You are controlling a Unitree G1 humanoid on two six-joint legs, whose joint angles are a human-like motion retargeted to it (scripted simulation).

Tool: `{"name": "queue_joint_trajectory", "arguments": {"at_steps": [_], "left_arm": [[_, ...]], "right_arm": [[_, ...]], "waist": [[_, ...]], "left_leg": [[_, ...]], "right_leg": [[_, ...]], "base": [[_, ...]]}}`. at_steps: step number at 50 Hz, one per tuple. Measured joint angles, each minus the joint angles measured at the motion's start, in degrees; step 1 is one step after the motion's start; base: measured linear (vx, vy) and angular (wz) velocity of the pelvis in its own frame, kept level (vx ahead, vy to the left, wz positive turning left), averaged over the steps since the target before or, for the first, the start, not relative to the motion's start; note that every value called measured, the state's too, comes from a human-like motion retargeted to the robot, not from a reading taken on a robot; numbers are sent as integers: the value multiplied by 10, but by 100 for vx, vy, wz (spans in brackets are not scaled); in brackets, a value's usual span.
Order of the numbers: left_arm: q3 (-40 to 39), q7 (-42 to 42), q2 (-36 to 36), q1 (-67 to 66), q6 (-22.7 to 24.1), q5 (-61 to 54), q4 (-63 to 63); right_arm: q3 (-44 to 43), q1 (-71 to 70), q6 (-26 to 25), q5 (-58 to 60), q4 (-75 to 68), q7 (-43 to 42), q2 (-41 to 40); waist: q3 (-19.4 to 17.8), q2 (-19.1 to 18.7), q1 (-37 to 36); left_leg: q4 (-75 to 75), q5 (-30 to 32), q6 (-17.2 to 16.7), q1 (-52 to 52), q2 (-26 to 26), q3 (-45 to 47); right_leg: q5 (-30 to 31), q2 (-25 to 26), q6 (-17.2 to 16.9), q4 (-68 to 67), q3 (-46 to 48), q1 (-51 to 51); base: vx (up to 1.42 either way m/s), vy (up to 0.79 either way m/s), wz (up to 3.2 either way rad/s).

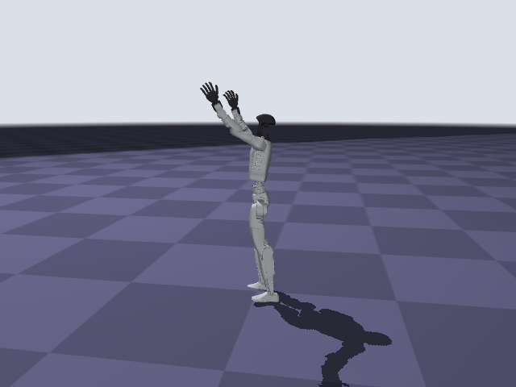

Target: In place motions

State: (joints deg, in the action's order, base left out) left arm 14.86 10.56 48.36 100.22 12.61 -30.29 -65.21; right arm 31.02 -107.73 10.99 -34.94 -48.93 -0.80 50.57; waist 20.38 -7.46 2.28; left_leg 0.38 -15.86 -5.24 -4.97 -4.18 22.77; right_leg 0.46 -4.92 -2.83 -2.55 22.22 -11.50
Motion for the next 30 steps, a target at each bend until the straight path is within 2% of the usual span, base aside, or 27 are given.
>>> {"name": "queue_joint_trajectory", "arguments": {"at_steps": [5,10,13,17,20,25,30], "left_arm": [[-55,-2,-40,-111,2,49,-27],[-108,-43,-92,-252,-24,151,-47],[-139,-118,-128,-348,-78,222,-35],[-176,-272,-184,-486,-129,279,-19],[-194,-353,-230,-586,-169,271,-33],[-237,-434,-297,-714,-214,253,-125],[-276,-420,-338,-834,-226,240,-230]], "right_arm": [[-33,127,-3,48,-11,33,-42],[-113,333,-16,189,27,74,-97],[-166,459,-18,267,38,103,-149],[-231,616,-11,346,22,153,-234],[-258,715,-5,400,-31,189,-295],[-264,857,-59,481,-163,226,-352],[-275,965,-115,558,-339,204,-382]], "waist": [[12,1,-13],[3,11,-10],[-18,19,-2],[-45,30,3],[-69,37,3],[-108,44,5],[-130,41,16]], "left_leg": [[0,1,1,10,1,-3],[2,5,3,30,3,-16],[5,8,5,42,5,-26],[7,12,6,52,7,-33],[7,15,6,60,10,-37],[8,20,5,60,14,-41],[8,24,2,49,12,-41]], "right_leg": [[0,0,1,0,4,12],[-1,-2,2,0,19,43],[-2,-4,3,0,30,63],[-2,-8,4,-1,40,81],[0,-10,5,0,44,93],[2,-15,5,2,50,99],[5,-16,3,3,52,91]], "base": [[0,0,0],[-1,-3,25],[-7,-7,33],[-7,-9,26],[-11,-7,16],[-16,-1,12],[-8,1,5]]}}
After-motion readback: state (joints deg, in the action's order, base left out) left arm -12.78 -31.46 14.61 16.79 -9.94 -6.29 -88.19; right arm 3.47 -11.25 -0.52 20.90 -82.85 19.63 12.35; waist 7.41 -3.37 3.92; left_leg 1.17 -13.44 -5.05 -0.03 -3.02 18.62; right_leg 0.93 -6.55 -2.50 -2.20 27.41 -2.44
